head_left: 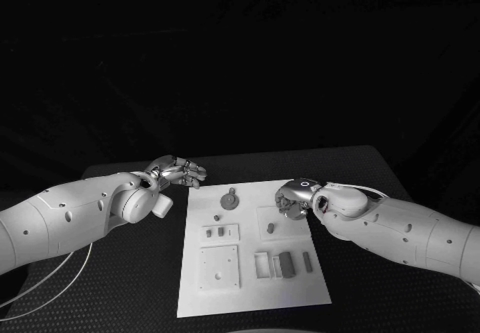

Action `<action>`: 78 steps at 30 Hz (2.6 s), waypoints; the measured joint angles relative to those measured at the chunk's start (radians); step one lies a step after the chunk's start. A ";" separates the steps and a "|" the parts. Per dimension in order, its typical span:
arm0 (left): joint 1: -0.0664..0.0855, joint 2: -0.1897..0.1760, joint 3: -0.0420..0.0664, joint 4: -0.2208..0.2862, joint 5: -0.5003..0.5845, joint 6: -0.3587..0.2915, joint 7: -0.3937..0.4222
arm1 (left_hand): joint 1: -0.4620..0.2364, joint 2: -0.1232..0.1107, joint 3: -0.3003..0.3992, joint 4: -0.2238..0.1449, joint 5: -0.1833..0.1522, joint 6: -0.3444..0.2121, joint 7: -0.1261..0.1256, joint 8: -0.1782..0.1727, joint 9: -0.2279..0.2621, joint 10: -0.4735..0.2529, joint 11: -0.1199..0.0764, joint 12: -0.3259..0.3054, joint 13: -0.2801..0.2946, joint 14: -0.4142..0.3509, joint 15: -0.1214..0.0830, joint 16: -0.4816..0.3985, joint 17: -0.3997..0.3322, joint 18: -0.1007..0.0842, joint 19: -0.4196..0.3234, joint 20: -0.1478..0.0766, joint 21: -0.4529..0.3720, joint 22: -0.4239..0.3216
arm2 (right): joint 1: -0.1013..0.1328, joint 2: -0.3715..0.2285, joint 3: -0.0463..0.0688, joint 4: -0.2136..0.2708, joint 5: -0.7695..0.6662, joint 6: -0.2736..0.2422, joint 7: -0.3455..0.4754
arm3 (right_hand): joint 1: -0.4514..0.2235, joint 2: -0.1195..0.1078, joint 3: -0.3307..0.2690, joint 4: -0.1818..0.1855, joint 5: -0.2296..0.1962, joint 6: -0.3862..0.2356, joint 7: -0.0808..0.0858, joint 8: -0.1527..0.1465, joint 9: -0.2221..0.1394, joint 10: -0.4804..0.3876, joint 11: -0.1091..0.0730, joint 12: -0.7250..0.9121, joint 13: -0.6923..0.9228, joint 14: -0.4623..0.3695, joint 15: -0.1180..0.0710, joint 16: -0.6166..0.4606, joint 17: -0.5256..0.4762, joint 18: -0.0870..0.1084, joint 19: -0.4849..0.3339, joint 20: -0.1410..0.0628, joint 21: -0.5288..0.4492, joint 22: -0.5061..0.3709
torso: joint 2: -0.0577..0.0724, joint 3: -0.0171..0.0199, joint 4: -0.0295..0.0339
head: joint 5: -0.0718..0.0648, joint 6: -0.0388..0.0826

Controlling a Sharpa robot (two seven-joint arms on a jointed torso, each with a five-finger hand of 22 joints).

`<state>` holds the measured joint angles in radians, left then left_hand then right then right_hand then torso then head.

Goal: Assemble the parts on the task board

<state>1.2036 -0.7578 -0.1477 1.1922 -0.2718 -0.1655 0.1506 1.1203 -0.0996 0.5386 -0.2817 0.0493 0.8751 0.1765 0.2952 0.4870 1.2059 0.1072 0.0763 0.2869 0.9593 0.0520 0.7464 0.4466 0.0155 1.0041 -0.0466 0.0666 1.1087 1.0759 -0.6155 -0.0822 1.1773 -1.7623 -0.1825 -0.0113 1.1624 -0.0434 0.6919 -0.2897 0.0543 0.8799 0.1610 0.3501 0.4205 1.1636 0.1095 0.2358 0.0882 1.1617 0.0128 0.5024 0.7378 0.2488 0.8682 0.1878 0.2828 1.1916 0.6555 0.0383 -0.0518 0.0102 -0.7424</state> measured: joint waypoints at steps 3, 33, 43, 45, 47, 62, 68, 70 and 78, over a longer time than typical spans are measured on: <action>0.000 0.000 0.000 0.000 0.000 0.000 -0.001 | 0.000 0.000 -0.002 0.002 0.000 -0.004 0.004 0.000 -0.001 0.000 0.000 0.000 0.000 0.000 0.000 0.000 0.000 0.000 0.000 0.000 0.000 0.000 | 0.001 0.003 -0.002 -0.002 -0.006 0.000 -0.001 | 0.000 0.000 0.004 -0.001 0.000 0.017 -0.005 0.008 0.002 0.001 0.002 -0.005 0.003 0.000 0.000 -0.005 0.005 0.000 0.000 0.000 -0.004 0.004 | 0.000 0.0000 -0.0005 | 0.000 -0.001; 0.000 -0.003 0.000 0.001 0.002 0.000 -0.004 | -0.004 -0.004 -0.005 -0.001 0.000 -0.016 0.005 0.000 -0.005 -0.007 0.007 -0.004 -0.003 0.000 0.000 -0.008 0.007 0.000 0.000 0.000 0.000 -0.008 | 0.002 0.018 -0.022 -0.003 -0.049 -0.024 -0.022 | -0.022 -0.065 0.007 0.001 0.000 0.030 -0.009 0.010 0.000 0.010 0.009 -0.005 0.073 -0.005 0.013 -0.031 0.024 0.000 -0.007 0.007 -0.021 0.020 | 0.000 -0.0005 -0.0011 | 0.001 -0.012; 0.001 -0.004 0.000 0.001 0.002 0.000 -0.007 | -0.004 -0.004 -0.005 -0.001 0.000 -0.016 0.005 0.000 -0.005 -0.007 0.007 -0.004 -0.004 0.000 0.000 -0.008 0.008 0.000 0.000 0.000 0.000 -0.009 | 0.002 0.021 -0.029 -0.002 -0.075 -0.033 -0.031 | -0.001 -0.051 0.014 0.000 0.000 0.047 -0.017 0.017 0.003 0.032 -0.005 -0.005 0.137 -0.001 0.009 -0.035 0.037 0.000 -0.007 0.006 -0.021 0.032 | 0.000 0.0002 -0.0012 | -0.001 -0.015; 0.001 -0.004 0.000 0.001 0.002 -0.001 -0.007 | -0.004 -0.004 -0.005 -0.001 0.000 -0.016 0.005 0.000 -0.005 -0.007 0.007 -0.004 -0.004 0.000 0.000 -0.008 0.009 0.000 0.000 0.000 0.000 -0.009 | 0.002 0.021 -0.029 -0.001 -0.083 -0.036 -0.034 | 0.011 -0.035 0.016 -0.003 0.000 0.068 -0.023 0.027 0.007 0.055 -0.012 -0.028 0.136 0.012 0.001 -0.034 0.045 0.000 0.007 -0.003 -0.021 0.037 | 0.000 0.0002 -0.0012 | -0.001 -0.015; 0.001 -0.004 0.000 0.001 0.002 -0.001 -0.007 | -0.004 -0.004 -0.005 -0.001 0.000 -0.016 0.005 0.000 -0.005 -0.007 0.007 -0.004 -0.004 0.000 0.000 -0.008 0.009 0.000 0.000 0.000 0.000 -0.009 | 0.002 0.022 -0.029 -0.001 -0.090 -0.037 -0.035 | 0.011 -0.030 0.016 -0.003 0.000 0.079 -0.028 0.031 0.010 0.068 -0.019 -0.032 0.136 0.020 -0.006 -0.026 0.052 0.000 0.020 -0.006 -0.021 0.041 | 0.000 0.0004 -0.0012 | -0.001 -0.016; 0.001 -0.005 0.000 -0.002 0.000 -0.003 -0.009 | -0.004 -0.004 -0.007 0.002 0.000 -0.016 0.005 0.000 -0.005 -0.007 0.007 -0.004 -0.004 0.000 0.000 -0.008 0.010 0.000 0.000 0.000 0.000 -0.010 | -0.004 0.019 -0.032 0.010 -0.130 -0.057 -0.050 | 0.010 -0.017 0.016 -0.003 0.000 0.113 -0.042 0.046 0.029 0.113 -0.038 -0.026 0.048 0.052 -0.023 -0.009 0.082 0.000 0.063 -0.020 -0.017 0.052 | -0.001 0.0004 -0.0015 | -0.004 -0.018; 0.001 -0.005 0.000 -0.003 0.000 -0.003 -0.009 | -0.004 -0.004 -0.007 0.002 0.000 -0.016 0.005 0.000 -0.005 -0.007 0.007 -0.004 -0.003 0.000 0.000 -0.008 0.011 0.000 0.000 0.000 0.000 -0.011 | -0.007 0.012 -0.034 0.019 -0.135 -0.072 -0.054 | 0.009 -0.017 0.015 -0.004 0.000 0.113 -0.042 0.046 0.030 0.113 -0.038 -0.026 0.040 0.053 -0.024 -0.009 0.083 0.000 0.063 -0.020 -0.017 0.052 | -0.001 0.0002 -0.0012 | -0.004 -0.019; 0.001 -0.005 0.000 -0.004 0.000 -0.003 -0.009 | -0.004 -0.004 -0.007 0.002 0.000 -0.016 0.005 0.000 -0.005 -0.007 0.007 -0.004 -0.003 0.000 0.000 -0.008 0.011 0.000 0.000 0.000 0.000 -0.011 | -0.008 0.008 -0.034 0.023 -0.135 -0.077 -0.055 | 0.009 -0.017 0.015 -0.004 0.000 0.113 -0.042 0.046 0.030 0.113 -0.038 -0.026 0.042 0.058 -0.029 -0.009 0.083 0.000 0.066 -0.023 -0.017 0.052 | -0.001 0.0002 -0.0012 | -0.004 -0.018; 0.001 -0.004 0.000 -0.007 0.000 -0.003 -0.010 | -0.004 -0.004 -0.007 0.002 0.000 -0.018 0.007 0.000 -0.006 -0.007 0.007 -0.004 -0.003 0.000 0.000 -0.012 0.012 -0.001 0.000 0.000 0.000 -0.012 | -0.014 -0.006 -0.026 0.040 -0.125 -0.086 -0.056 | 0.009 -0.017 0.015 -0.004 0.000 0.116 -0.045 0.045 0.030 0.113 -0.038 -0.028 0.049 0.058 -0.029 -0.009 0.084 0.000 0.066 -0.023 -0.017 0.053 | -0.001 -0.0002 -0.0012 | -0.005 -0.015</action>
<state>1.2045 -0.7617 -0.1478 1.1850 -0.2718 -0.1687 0.1407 1.1164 -0.1034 0.5314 -0.2800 0.0493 0.8568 0.1840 0.2952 0.4812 1.1988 0.1143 0.0725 0.2835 0.9593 0.0520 0.7349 0.4583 0.0150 1.0041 -0.0466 0.0666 1.0969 1.0618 -0.6215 -0.1085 1.2174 -1.8875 -0.2682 -0.0671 1.1717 -0.0605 0.7067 -0.2939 0.0541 0.9960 0.1157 0.3953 0.4509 1.2761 0.0714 0.2077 0.1370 1.2194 -0.0158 0.4936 0.8220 0.2488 0.9345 0.1644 0.2653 1.2444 0.6545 0.0381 -0.0529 0.0055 -0.7576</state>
